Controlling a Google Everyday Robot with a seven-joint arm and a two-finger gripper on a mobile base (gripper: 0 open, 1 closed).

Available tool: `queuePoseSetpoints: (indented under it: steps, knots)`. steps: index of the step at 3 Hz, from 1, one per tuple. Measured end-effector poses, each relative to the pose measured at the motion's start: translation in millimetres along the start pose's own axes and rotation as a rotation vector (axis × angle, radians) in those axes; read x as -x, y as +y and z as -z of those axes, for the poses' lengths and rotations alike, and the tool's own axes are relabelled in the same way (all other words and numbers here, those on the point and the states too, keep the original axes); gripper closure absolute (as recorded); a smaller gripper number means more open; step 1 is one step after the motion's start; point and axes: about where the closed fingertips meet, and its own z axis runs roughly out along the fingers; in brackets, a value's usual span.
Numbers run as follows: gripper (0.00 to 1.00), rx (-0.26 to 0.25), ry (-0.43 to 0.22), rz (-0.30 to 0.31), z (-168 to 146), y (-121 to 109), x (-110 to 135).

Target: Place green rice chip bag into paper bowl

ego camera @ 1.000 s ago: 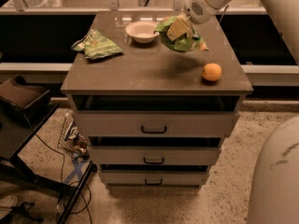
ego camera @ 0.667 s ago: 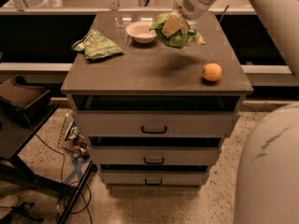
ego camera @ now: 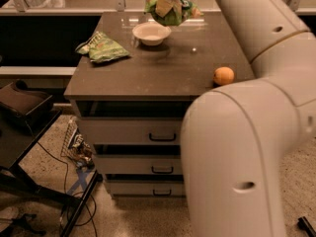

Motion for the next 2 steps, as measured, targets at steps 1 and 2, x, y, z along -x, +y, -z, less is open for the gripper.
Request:
queuePoseSetpoints:
  steps: [1, 2]
  knots:
    - [1.00, -0.041, -0.011, 0.042, -18.1, -14.3, 23.0]
    - [1.00, -0.053, -0.022, 0.041, -16.1, -19.1, 26.7]
